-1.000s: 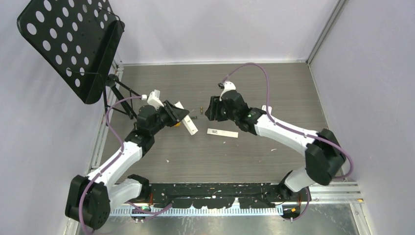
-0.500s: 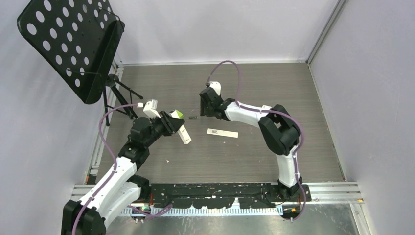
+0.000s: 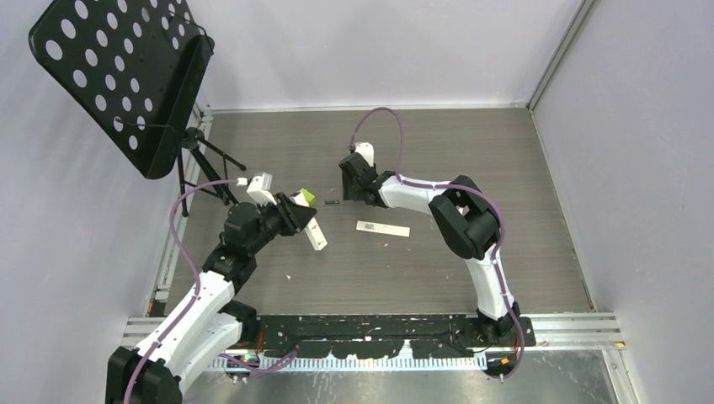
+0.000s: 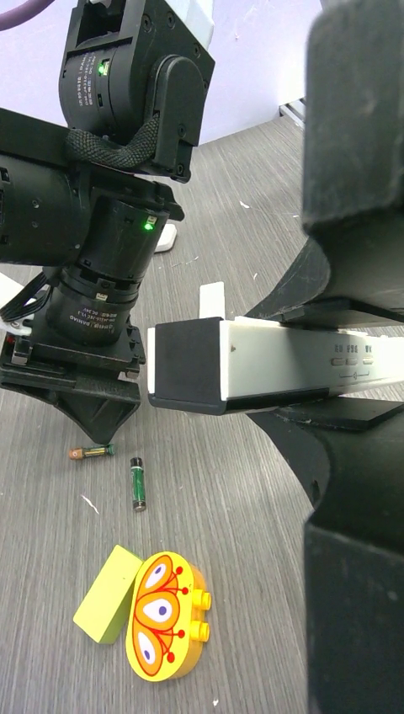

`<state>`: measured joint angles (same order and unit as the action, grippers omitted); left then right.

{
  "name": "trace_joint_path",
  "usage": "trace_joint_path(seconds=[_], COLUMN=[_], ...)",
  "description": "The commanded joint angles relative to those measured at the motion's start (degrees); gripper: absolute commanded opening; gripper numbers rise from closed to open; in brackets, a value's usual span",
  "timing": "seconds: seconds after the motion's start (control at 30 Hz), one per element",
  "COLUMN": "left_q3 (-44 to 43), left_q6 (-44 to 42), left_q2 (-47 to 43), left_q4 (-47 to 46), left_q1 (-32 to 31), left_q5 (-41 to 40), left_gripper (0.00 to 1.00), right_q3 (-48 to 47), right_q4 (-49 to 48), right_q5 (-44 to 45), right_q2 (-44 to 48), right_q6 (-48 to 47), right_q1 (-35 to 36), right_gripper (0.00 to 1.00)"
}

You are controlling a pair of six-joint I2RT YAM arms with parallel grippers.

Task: Load the batteries into the remote control
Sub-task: Pick up the battery from the center of the board.

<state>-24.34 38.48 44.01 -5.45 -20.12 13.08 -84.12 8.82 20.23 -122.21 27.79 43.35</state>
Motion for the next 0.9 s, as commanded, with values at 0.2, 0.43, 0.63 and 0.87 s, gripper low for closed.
trace_joint_path(seconds=[0.2, 0.43, 0.63, 0.87], left_q3=[-0.4, 0.2, 0.1, 0.0], left_q6=[-0.9, 0.6, 0.5, 0.6], left_q2=[-0.5, -1.9, -2.0, -1.4], left_q4=[0.0, 2.4, 3.0, 2.4], left_q1=[0.3, 0.3, 0.3, 0.3], left_q5=[-2.4, -6.8, -7.6, -7.2], left_gripper=[0.00, 0.00, 0.00, 0.00], right_q3=[-0.5, -3.5, -5.9, -8.5], right_q4=[-5.3, -4.2, -0.2, 1.8], right_q5=[1.6, 2.4, 6.1, 5.2], right_q2=[2.8, 1.1, -1.1, -4.4], right_q6=[3.1, 4.6, 3.7, 2.9], right_q1=[-0.1, 0.3, 1.4, 1.9], right_gripper=[0.54, 0.52, 0.48, 0.48])
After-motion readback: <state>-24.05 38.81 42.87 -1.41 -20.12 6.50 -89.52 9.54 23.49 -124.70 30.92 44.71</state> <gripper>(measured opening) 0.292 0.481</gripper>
